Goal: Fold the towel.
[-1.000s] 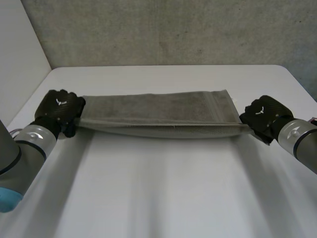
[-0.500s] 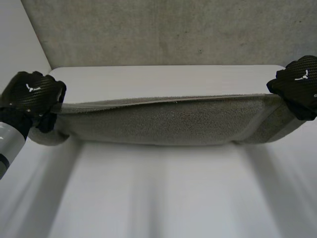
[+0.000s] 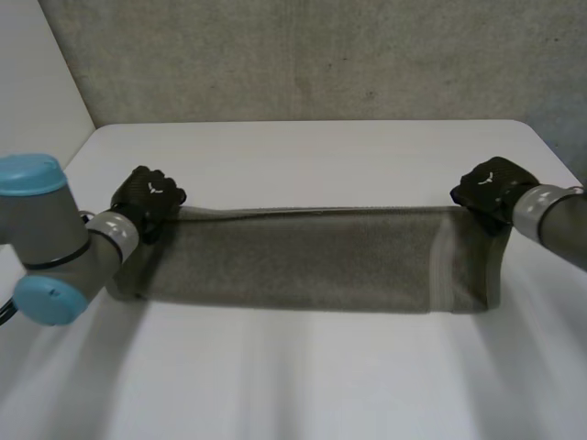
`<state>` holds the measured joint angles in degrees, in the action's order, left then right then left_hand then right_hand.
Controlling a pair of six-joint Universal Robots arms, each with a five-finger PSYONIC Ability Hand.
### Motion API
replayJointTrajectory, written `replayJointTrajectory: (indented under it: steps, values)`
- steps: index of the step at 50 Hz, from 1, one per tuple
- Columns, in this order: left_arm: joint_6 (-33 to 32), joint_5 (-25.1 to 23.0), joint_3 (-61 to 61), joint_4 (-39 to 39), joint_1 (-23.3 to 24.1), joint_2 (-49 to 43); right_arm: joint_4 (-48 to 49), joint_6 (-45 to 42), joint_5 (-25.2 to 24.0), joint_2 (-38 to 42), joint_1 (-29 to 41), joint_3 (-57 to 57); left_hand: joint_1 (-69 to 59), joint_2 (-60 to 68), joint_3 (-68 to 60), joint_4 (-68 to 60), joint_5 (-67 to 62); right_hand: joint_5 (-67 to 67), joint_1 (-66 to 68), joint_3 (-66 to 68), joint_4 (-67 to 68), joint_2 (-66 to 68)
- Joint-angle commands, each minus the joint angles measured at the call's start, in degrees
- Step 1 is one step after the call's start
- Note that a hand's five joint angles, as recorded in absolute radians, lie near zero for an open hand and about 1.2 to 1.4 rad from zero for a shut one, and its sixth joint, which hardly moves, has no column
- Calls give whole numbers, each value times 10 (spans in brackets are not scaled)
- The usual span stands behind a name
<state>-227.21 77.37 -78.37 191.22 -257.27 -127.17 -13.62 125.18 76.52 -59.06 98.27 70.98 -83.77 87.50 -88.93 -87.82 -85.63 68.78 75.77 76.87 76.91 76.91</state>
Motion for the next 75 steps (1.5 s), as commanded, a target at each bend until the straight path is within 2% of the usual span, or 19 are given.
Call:
replayJointTrajectory:
  steps: [1, 10, 11, 12, 13, 14, 15, 16, 17, 26, 31, 38, 43, 48, 53, 61, 65, 70, 75]
  values:
    - [-1, -2, 88, 85, 8, -85, 129, 9, 38, 65, 26, -21, 38, -75, 89, 78, 156, 12, 42, 31, 31, 31]
    - [-3, -4, 101, 166, 18, -117, 191, 48, 36, 92, 26, -36, 38, -75, 89, 78, 156, 12, 42, 31, 31, 31]
    - [-3, -4, 101, 174, 19, -121, 197, 48, 39, 98, 26, -39, 92, -130, 144, 133, 211, 12, 42, 31, 31, 31]
    - [-3, -4, 100, 176, 19, -125, 198, 48, 41, 105, 26, -44, 279, -317, 331, 320, 398, -42, -12, -23, -23, -23]
    - [-3, -4, 100, 176, 19, -125, 198, 48, 41, 105, 26, -44, 281, -319, 333, 322, 400, -43, -13, -24, -24, -24]
    - [-3, -2, 97, 177, 21, -127, 197, 47, 43, 112, 26, -45, 503, -540, 554, 543, 621, -402, -372, -383, -384, -384]
    - [-3, -2, 97, 177, 21, -127, 197, 47, 43, 112, 26, -45, 505, -542, 557, 546, 624, -406, -376, -387, -387, -387]
    - [-3, 0, 93, 179, 23, -127, 196, 49, 47, 115, 26, -45, 633, -671, 685, 674, 752, -688, -658, -669, -669, -669]
    - [-3, 1, 92, 178, 24, -125, 196, 50, 56, 116, 26, -44, 735, -772, 786, 775, 853, -688, -658, -669, -669, -669]
    - [-3, 4, 72, 178, 27, -97, 203, 74, 68, 98, 29, -33, 738, -775, 789, 778, 856, -688, -658, -669, -669, -669]
    - [6, 4, 28, 176, 23, -33, 206, 152, 60, 8, 25, 4, 734, -771, 785, 774, 852, -688, -658, -669, -669, -669]
    - [14, 0, -28, 170, 16, 24, 197, 172, 31, -69, 23, 53, 724, -761, 775, 764, 842, -688, -658, -669, -669, -669]
    - [54, 0, -86, 166, -12, 60, 147, 172, 15, -126, 18, 115, 707, -744, 759, 747, 826, -688, -658, -669, -669, -669]
    - [80, 0, -116, 151, -31, 72, 87, 173, 3, -141, -11, 157, 672, -709, 723, 712, 790, -688, -658, -669, -669, -669]
    - [84, 0, -129, 130, -48, 70, 74, 173, -37, -145, -37, 198, 623, -660, 675, 663, 742, -637, -607, -618, -618, -618]
    - [78, -2, -119, 124, -54, 29, 77, 176, -100, -128, -83, 239, 620, -657, 671, 660, 738, -595, -565, -576, -576, -576]
    - [70, -2, -112, 123, -53, 15, 85, 176, -106, -98, -84, 236, 593, -630, 644, 633, 711, -586, -556, -567, -567, -567]
    - [62, 0, -115, 123, -54, 14, 94, 176, -105, -60, -85, 226, 497, -534, 548, 537, 615, -546, -516, -527, -527, -527]
    - [63, 1, -127, 122, -53, 24, 107, 176, -104, -34, -89, 214, 456, -494, 508, 497, 575, -463, -433, -444, -445, -445]
